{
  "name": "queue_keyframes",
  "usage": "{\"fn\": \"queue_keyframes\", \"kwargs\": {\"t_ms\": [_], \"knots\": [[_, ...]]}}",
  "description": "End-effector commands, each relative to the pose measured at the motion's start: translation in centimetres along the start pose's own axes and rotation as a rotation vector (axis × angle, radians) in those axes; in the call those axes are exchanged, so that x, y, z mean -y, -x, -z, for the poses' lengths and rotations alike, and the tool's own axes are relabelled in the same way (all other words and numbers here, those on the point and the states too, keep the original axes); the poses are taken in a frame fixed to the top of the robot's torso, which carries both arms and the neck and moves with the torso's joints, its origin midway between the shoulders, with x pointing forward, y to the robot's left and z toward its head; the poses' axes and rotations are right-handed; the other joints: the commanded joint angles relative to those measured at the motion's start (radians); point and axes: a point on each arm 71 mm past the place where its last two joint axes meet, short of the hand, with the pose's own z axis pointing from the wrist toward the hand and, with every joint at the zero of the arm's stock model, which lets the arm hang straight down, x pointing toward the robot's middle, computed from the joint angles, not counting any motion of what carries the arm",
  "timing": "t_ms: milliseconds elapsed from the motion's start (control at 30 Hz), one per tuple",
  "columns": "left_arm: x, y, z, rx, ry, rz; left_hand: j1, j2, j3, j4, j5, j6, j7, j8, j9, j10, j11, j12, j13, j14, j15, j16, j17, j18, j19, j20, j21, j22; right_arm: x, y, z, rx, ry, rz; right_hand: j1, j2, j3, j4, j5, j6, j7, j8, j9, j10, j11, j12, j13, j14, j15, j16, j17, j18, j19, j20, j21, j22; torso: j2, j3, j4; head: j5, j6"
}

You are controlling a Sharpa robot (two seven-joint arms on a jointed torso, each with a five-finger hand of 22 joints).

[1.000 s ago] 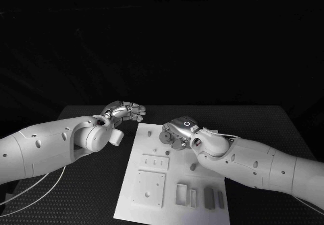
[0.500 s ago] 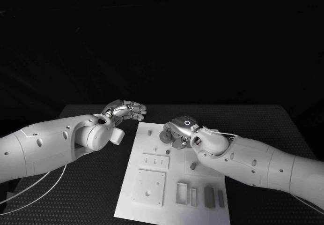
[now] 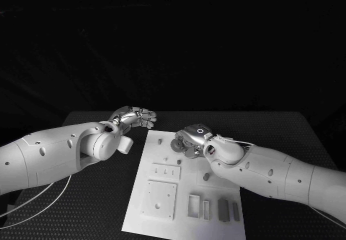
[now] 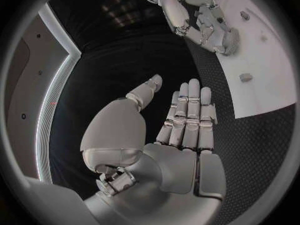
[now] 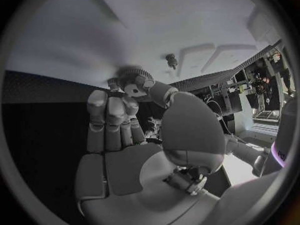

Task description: Assemble the parts on the task board

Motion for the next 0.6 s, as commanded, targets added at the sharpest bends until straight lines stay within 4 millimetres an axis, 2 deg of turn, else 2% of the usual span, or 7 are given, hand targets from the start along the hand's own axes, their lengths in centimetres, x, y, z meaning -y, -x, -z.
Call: {"fn": "queue_keyframes", "kwargs": {"t_ms": [33, 400, 467, 600], "knots": [[0.16, -0.20, -0.06, -0.011, -0.008, -0.001, -0.007, 0.004, 0.004, -0.002, -0.001, -0.005, 0.002, -0.007, 0.001, -0.006, 0.002, -0.006, 0.001, -0.001, 0.005, -0.006, 0.002, 0.010, -0.005, 0.000, 0.003, 0.001, -0.36, -0.33, 0.05, -0.031, 0.016, -0.008, 0.002, -0.012, -0.007, 0.001, -0.006, -0.007, -0.002, -0.004, -0.001, -0.029, 0.009, -0.006, -0.002, -0.004, 0.000, -0.006, -0.001, 0.057, -0.006, -0.001, -0.005, -0.002, 0.000, 0.0002, -0.0005, 0.000, -0.001], [0.14, -0.03, -0.11, -0.007, -0.007, -0.003, -0.007, 0.003, 0.004, -0.002, -0.001, -0.005, 0.002, -0.007, 0.001, -0.006, 0.002, -0.007, 0.001, -0.001, 0.005, -0.006, 0.002, 0.010, -0.005, 0.000, 0.003, 0.001, -0.86, -0.08, 0.25, -0.017, 0.029, -0.038, 0.001, -0.012, -0.009, 0.000, -0.006, -0.008, -0.003, -0.003, -0.001, -0.030, 0.008, -0.006, -0.002, -0.005, 0.000, -0.006, 0.000, 0.057, -0.006, 0.000, -0.005, -0.002, 0.000, 0.0007, 0.0004, 0.000, -0.004], [0.14, -0.02, -0.12, -0.007, -0.007, -0.003, -0.007, 0.004, 0.004, -0.002, -0.001, -0.005, 0.002, -0.007, 0.001, -0.006, 0.002, -0.007, 0.001, -0.001, 0.005, -0.006, 0.002, 0.010, -0.005, 0.000, 0.003, 0.001, -0.96, -0.06, 0.26, -0.018, 0.031, -0.041, 0.005, -0.009, -0.013, -0.005, -0.006, -0.023, -0.011, -0.009, -0.003, -0.031, 0.001, -0.005, -0.002, -0.005, -0.005, -0.006, 0.000, 0.057, -0.007, 0.000, -0.005, -0.001, 0.000, 0.0007, 0.0002, 0.000, -0.004], [0.14, 0.00, -0.12, -0.006, -0.007, -0.003, -0.008, 0.003, 0.004, -0.002, -0.001, -0.005, 0.002, -0.007, 0.001, -0.006, 0.002, -0.007, 0.001, -0.001, 0.005, -0.006, 0.002, 0.010, -0.005, 0.000, 0.003, 0.001, -0.96, -0.08, 0.25, -0.021, 0.029, -0.041, 0.006, -0.005, -0.013, -0.006, -0.005, -0.024, -0.015, -0.008, -0.002, -0.031, -0.002, -0.004, -0.002, -0.005, -0.009, -0.006, 0.000, 0.057, -0.007, 0.000, -0.005, -0.001, 0.000, 0.0008, -0.0002, 0.001, -0.005]]}}
